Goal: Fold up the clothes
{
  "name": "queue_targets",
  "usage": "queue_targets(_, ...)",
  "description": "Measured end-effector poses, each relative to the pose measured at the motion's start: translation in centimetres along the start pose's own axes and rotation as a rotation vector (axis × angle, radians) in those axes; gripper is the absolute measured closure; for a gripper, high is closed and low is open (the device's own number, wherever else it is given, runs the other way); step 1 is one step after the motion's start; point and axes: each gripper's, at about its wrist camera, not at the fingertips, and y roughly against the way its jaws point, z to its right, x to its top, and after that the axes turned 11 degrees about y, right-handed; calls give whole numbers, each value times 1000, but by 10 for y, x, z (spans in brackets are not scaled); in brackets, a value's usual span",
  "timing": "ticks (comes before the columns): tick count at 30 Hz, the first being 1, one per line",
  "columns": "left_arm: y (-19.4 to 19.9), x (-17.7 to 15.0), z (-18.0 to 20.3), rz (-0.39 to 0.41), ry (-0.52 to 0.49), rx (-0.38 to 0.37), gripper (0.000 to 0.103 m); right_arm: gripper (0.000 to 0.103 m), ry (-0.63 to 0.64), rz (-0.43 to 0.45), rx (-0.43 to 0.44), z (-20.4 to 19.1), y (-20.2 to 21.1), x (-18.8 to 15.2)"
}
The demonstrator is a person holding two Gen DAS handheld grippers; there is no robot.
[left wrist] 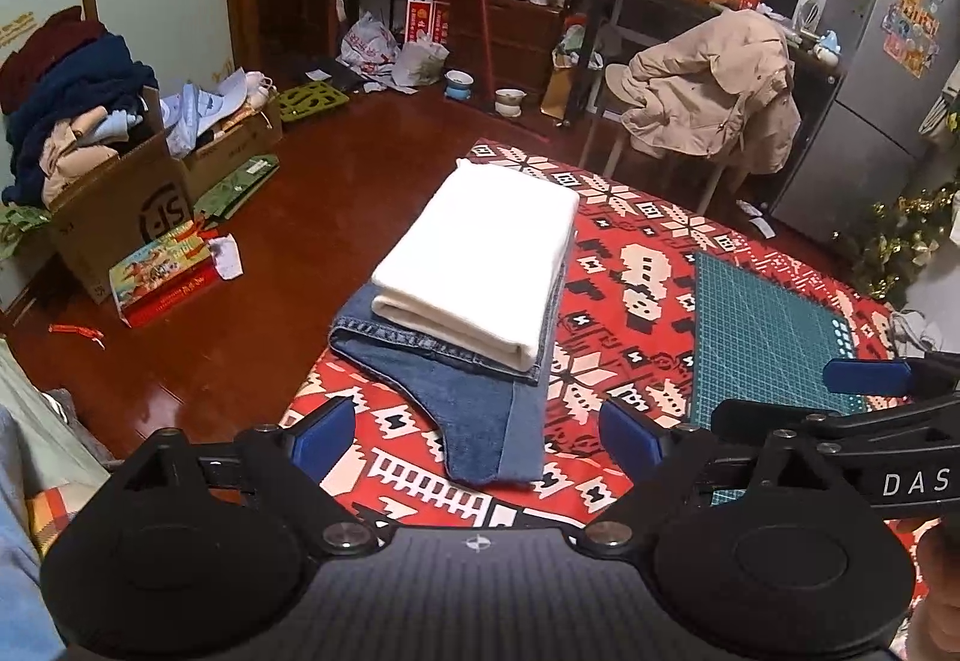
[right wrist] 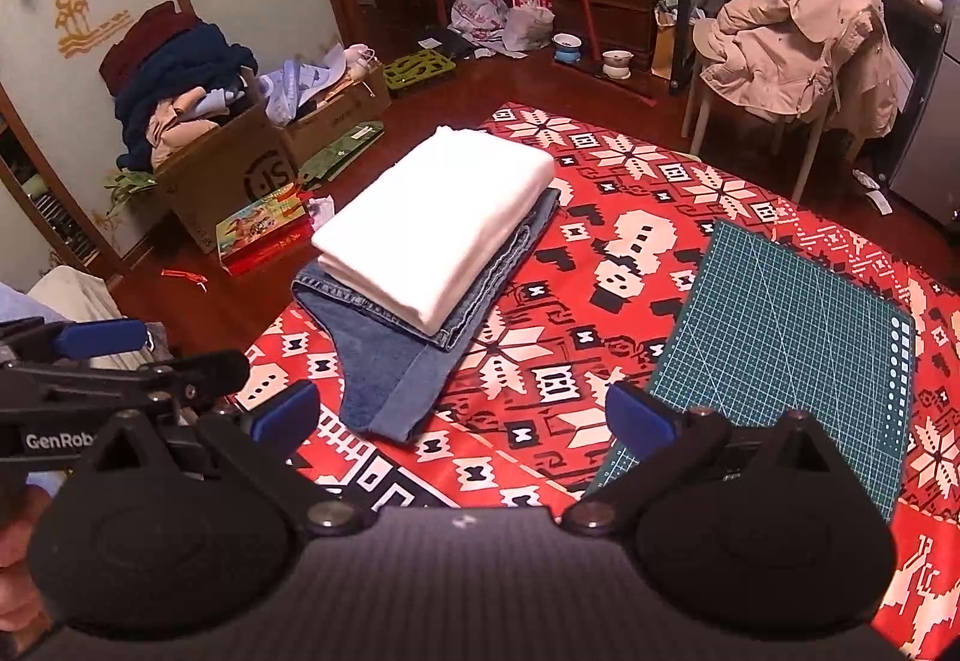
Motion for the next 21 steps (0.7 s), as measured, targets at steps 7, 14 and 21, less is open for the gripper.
queue_targets(7,-2,0,-1,-9,-4,-4,15,1,10,-8,-14,-3,-1,2)
queue_targets(14,-2,1,-1,-9,-7,5,15,1,22,-16,-18,-4,-3,3)
queue_targets(21,-2,0,-2,-14,-7,3,15,1,20,-23,-18,-4,-3,3)
